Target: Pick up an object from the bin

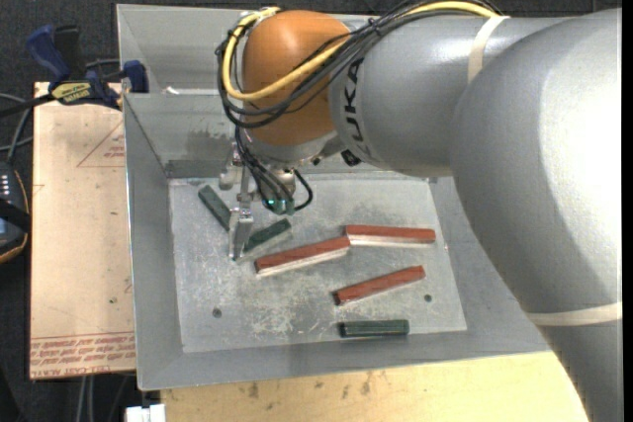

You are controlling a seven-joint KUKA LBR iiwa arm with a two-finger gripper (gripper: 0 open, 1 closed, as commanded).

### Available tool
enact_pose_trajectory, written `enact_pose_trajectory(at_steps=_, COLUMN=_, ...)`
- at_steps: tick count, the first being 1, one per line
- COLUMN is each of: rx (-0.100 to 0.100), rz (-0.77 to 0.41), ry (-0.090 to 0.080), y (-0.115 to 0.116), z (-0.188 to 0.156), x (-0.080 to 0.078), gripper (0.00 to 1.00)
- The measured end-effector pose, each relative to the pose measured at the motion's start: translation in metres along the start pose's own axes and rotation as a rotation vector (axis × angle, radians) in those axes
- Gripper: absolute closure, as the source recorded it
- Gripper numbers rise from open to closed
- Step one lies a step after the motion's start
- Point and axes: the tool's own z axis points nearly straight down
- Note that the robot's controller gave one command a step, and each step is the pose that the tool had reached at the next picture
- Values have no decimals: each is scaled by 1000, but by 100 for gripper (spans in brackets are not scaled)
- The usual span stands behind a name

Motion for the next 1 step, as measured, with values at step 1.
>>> enact_pose_trajectory(at_steps=1, rx=-1, rz=3, ry=-8, y=-1, z=-5, x=-2, gripper=0)
